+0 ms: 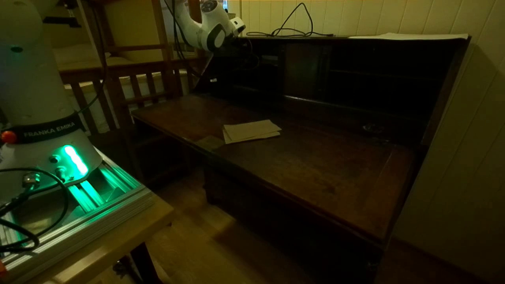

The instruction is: Put the pliers inside the white cup.

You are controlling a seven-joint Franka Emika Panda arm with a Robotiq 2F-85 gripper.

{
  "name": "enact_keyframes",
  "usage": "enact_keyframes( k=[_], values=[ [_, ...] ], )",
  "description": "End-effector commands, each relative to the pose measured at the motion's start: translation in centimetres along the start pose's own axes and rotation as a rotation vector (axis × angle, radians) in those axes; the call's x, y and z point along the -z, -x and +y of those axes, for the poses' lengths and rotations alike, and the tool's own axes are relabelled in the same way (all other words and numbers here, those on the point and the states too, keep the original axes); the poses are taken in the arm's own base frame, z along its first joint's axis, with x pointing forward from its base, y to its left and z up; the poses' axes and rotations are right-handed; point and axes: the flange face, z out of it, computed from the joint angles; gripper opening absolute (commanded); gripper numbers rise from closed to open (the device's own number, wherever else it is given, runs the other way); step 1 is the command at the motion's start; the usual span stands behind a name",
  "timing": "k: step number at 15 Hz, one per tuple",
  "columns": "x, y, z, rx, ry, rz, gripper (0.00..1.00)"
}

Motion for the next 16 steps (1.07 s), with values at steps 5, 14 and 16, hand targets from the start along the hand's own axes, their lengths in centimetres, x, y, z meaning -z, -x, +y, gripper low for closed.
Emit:
enact_keyframes(
  k=[5,14,16],
  values=[
    [-3.3,-0.2,0.6,-0.022,-0.031,0.012,0.62],
    [2.6,0.6,-1.8,0.029,-0.066,-0.191,0.29],
    [5.1,0.9,-2.5,0.058,-0.089,-0.267,0.29]
  ],
)
